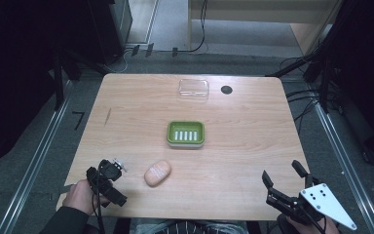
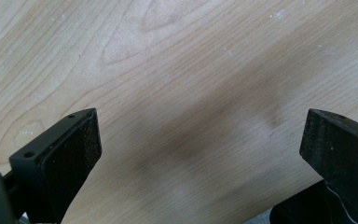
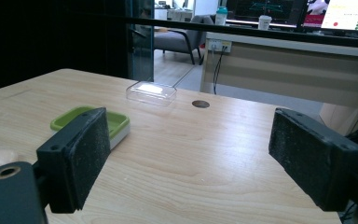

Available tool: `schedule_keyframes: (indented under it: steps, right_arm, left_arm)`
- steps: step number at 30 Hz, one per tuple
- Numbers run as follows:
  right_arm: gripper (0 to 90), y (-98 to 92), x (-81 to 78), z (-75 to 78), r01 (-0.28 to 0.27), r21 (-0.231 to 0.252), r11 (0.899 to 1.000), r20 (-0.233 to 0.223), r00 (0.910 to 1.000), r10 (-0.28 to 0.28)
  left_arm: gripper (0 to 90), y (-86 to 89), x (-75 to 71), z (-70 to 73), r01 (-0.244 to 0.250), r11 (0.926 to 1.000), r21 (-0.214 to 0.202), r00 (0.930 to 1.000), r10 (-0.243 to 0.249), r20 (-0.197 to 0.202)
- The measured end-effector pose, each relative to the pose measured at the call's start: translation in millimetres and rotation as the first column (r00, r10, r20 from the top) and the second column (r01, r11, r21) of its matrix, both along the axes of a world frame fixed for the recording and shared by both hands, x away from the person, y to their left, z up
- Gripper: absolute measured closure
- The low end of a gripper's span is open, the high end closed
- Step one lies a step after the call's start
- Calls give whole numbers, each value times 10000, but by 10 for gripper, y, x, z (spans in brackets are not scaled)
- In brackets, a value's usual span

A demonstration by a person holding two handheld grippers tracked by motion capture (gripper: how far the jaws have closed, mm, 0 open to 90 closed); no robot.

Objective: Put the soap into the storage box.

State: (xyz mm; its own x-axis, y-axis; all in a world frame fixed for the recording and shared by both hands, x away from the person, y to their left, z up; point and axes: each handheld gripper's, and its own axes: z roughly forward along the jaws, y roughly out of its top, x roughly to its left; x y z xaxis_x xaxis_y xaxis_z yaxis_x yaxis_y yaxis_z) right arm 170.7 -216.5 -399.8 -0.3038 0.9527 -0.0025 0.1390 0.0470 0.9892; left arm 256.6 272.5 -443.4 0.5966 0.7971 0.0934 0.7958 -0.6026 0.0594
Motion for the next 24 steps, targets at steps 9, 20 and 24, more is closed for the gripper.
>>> schedule_keyframes:
  steps: [9, 20, 24]
  right_arm:
    - [132, -11, 7, -7, 10, 17, 10000, -56, 10000, -10]
    - [132, -25, 5, -12, 59, 16, 10000, -75, 10000, -59]
    - [132, -33, -3, -8, 158, 85, 9998, -121, 9998, -157]
  left_arm:
    - [0, -32, 33, 5, -9, 9999, -134, 10000, 8, -20]
    - [0, -112, 51, 46, 255, 9992, -315, 9996, -252, 95]
    - [0, -161, 61, 96, 444, 9967, -675, 9986, -425, 300]
